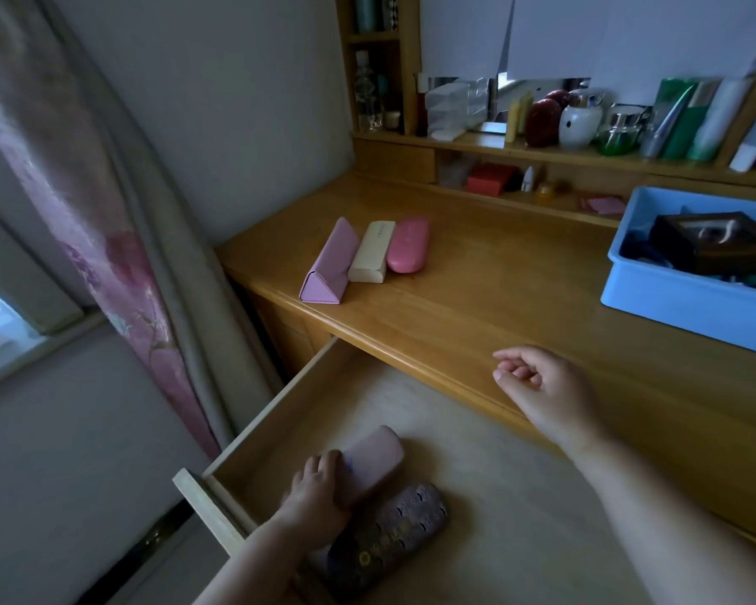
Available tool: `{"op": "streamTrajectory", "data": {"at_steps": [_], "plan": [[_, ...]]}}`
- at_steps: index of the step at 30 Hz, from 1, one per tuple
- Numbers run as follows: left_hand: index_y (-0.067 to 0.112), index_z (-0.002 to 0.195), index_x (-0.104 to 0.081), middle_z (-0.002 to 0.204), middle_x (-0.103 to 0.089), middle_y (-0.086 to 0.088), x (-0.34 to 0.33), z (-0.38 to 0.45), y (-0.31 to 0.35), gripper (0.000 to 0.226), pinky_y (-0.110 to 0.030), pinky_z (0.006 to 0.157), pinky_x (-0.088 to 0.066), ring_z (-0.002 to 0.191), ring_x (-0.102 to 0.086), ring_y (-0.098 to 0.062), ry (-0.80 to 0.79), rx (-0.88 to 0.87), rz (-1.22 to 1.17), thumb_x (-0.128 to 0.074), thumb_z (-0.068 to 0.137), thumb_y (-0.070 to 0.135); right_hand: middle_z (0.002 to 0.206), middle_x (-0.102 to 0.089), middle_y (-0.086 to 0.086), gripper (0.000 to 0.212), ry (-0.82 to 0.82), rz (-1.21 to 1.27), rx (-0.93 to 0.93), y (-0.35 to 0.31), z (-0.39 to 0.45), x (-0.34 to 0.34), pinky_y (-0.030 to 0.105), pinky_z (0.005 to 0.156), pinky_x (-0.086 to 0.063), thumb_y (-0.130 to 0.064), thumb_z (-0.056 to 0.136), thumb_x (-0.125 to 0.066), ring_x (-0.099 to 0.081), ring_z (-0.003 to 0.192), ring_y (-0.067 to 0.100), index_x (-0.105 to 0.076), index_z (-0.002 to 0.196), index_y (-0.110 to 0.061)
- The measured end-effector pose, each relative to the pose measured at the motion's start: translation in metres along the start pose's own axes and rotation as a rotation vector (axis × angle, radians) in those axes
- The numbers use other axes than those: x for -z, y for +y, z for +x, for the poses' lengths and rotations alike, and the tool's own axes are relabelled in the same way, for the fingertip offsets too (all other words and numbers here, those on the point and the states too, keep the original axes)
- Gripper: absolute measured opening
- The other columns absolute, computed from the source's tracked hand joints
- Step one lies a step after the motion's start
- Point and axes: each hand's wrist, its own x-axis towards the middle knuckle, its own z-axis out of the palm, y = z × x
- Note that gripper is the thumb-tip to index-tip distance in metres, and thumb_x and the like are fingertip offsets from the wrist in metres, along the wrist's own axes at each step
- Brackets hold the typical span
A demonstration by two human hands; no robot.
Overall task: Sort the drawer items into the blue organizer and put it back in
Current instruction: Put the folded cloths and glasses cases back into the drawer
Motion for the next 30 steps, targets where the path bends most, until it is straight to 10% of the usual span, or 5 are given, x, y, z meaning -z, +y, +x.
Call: {"op": "streamTrajectory", "data": {"at_steps": [5,13,19,24,30], "plan": [[0.022,0.133,-0.041,0.130,-0.046,-0.002,0.009,0.004,0.004,0.063,-0.030,0.096,-0.042,0.121,-0.047,-0.021,-0.050,-0.088,0.164,-0.062,0.080,0.048,0.081,-0.065,-0.011,0.023,-0.008,0.007,0.000,-0.001,-0.001,0.001,0.014,0.067,-0.045,-0.015,0.080,-0.071,-0.058,0.080,0.009,-0.066,0.089,-0.035],[0.015,0.134,-0.038,0.131,-0.042,-0.008,0.136,0.042,0.075,0.070,-0.037,0.089,-0.046,0.115,-0.048,-0.026,0.986,-0.355,-0.205,-0.074,0.077,0.034,0.082,-0.065,-0.024,0.027,0.002,-0.029,-0.005,0.000,-0.001,0.000,0.005,0.063,-0.042,-0.022,0.078,-0.072,-0.058,0.080,-0.001,-0.063,0.085,-0.046],[0.029,0.146,-0.013,0.151,-0.023,-0.013,0.193,0.113,0.114,0.094,-0.055,0.111,-0.024,0.138,-0.026,-0.036,0.879,-0.096,-0.019,-0.072,0.074,0.041,0.082,-0.067,-0.020,0.027,0.028,0.011,-0.006,0.005,-0.002,-0.003,0.004,0.064,-0.041,-0.019,0.077,-0.074,-0.058,0.080,0.000,-0.066,0.086,-0.044],[0.016,0.118,-0.048,0.090,-0.060,-0.003,0.196,0.134,0.102,0.046,-0.033,0.057,-0.050,0.072,-0.056,-0.018,0.731,0.056,-0.260,-0.068,0.079,0.029,0.085,-0.066,-0.023,0.023,0.037,0.030,-0.015,0.005,0.000,-0.003,0.004,0.063,-0.040,-0.020,0.076,-0.073,-0.058,0.081,0.002,-0.068,0.085,-0.041],[0.021,0.101,-0.058,0.075,-0.053,0.010,0.174,0.083,0.068,0.029,-0.023,0.049,-0.035,0.069,-0.053,-0.012,0.792,-0.092,-0.361,-0.068,0.074,0.018,0.079,-0.067,-0.017,0.023,0.021,0.054,-0.011,0.000,-0.001,0.000,0.006,0.062,-0.042,-0.017,0.078,-0.072,-0.057,0.075,0.002,-0.067,0.085,-0.039]]}}
